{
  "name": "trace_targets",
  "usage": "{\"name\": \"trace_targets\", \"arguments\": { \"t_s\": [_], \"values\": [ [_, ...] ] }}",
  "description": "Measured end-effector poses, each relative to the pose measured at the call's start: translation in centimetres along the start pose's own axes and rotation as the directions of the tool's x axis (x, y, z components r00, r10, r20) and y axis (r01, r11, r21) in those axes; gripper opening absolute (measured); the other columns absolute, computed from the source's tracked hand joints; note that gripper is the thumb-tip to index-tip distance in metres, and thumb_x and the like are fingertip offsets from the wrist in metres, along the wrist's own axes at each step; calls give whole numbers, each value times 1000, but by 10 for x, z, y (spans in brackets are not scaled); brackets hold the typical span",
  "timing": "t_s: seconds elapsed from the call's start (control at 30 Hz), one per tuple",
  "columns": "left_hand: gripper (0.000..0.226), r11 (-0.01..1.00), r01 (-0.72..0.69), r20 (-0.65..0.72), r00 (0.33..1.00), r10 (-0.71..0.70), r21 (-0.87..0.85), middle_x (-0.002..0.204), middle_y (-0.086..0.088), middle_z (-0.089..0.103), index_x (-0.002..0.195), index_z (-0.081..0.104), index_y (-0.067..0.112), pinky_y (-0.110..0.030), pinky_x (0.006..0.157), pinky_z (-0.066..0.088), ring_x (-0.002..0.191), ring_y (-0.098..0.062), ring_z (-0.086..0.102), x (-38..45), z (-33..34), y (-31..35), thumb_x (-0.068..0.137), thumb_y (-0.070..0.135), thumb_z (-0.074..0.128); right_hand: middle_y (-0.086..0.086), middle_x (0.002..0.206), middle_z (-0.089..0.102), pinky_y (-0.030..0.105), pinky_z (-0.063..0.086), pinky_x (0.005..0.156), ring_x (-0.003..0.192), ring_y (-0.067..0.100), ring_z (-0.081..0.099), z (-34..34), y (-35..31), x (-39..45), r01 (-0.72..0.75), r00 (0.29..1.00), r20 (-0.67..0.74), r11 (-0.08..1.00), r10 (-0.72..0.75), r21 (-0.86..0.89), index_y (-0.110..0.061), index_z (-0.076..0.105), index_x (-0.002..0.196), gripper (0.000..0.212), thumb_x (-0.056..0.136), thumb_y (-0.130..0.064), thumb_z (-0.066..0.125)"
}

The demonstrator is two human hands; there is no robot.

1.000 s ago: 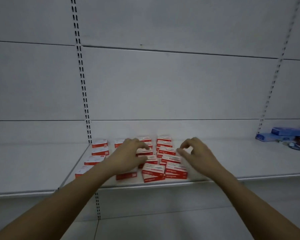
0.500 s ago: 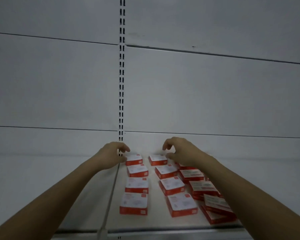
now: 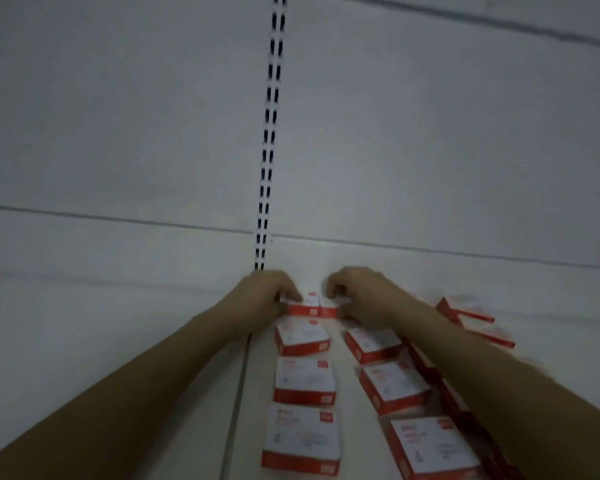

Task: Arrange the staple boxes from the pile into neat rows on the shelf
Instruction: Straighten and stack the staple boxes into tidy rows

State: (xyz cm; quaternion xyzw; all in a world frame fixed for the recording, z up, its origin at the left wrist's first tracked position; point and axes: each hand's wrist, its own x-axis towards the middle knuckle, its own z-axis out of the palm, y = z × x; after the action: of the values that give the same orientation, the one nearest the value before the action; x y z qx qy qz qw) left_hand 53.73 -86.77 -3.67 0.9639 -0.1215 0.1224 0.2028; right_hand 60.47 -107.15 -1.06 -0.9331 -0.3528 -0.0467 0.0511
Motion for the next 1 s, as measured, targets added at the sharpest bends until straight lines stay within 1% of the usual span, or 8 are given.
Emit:
{"name": "trace_targets", "arguments": {
  "t_s": [0.17, 0.3, 0.4, 0.53, 0.63, 0.83, 0.93, 1.0],
  "values": [
    [27, 1000, -1, 3, 1000, 1, -5, 122, 5, 60, 114, 69, 21, -27, 97, 48, 108, -9, 56, -1, 2, -2, 88, 17, 66, -5, 108, 56, 23, 33, 73, 89, 10, 47, -1, 2, 1, 23, 1000, 12, 1000, -23, -11, -27, 57, 100, 22, 81, -24, 68],
    [27, 1000, -29, 0, 1000, 29, 12, 117, 9, 58, 116, 65, 24, -23, 90, 48, 99, -5, 53, -3, 1, 1, 89, 26, 64, -3, 114, 56, 24, 37, 77, 96, 13, 50, -2, 2, -5, 23, 999, 22, 1000, -23, 2, -25, 57, 112, 29, 85, -27, 66],
    [25, 992, -9, 10, 1000, 8, 126, 108, 15, 52, 113, 61, 31, -22, 81, 48, 89, -3, 52, -7, -7, 3, 90, 40, 59, -5, 120, 52, 24, 44, 77, 100, 13, 52, -15, 6, -17, -30, 999, 48, 991, 24, 133, -28, 53, 122, 36, 88, -34, 63],
    [16, 998, -65, 34, 997, 64, 15, 97, 17, 58, 100, 58, 38, -20, 72, 52, 81, -4, 57, -16, -25, 5, 86, 43, 62, -14, 114, 53, 20, 43, 77, 91, 0, 51, -39, 20, -46, 43, 999, 14, 984, -46, 173, -40, 54, 113, 24, 90, -35, 59],
    [18, 991, -94, 109, 989, 104, -91, 98, 21, 60, 97, 60, 41, -12, 65, 48, 80, -1, 58, -21, -31, 13, 81, 46, 66, -20, 109, 55, 17, 40, 74, 88, -5, 50, -55, 32, -65, 93, 986, 128, 987, -110, 135, -46, 55, 105, 24, 87, -33, 63],
    [24, 993, -109, 231, 966, 117, -48, 104, 24, 56, 99, 59, 49, -10, 66, 44, 86, 9, 54, -25, -24, 20, 77, 54, 67, -24, 109, 52, 23, 46, 85, 94, -1, 51, -45, 37, -72, 83, 956, 280, 996, -92, 45, -45, 57, 114, 38, 79, -38, 71],
    [25, 994, -110, 240, 965, 110, -13, 107, 25, 55, 103, 61, 47, -6, 66, 41, 89, 17, 50, -25, -22, 19, 79, 53, 65, -27, 98, 49, 16, 43, 72, 85, -5, 49, -34, 35, -67, 66, 968, 237, 996, -79, 64, -47, 56, 110, 34, 80, -39, 71],
    [28, 993, -115, 214, 971, 104, 40, 110, 24, 55, 109, 64, 42, -6, 67, 41, 85, 15, 52, -23, -19, 20, 82, 50, 63, -24, 98, 50, 13, 37, 64, 82, -5, 48, -27, 31, -61, 68, 981, 176, 996, -78, 62, -45, 57, 111, 33, 81, -40, 70]
  ]
}}
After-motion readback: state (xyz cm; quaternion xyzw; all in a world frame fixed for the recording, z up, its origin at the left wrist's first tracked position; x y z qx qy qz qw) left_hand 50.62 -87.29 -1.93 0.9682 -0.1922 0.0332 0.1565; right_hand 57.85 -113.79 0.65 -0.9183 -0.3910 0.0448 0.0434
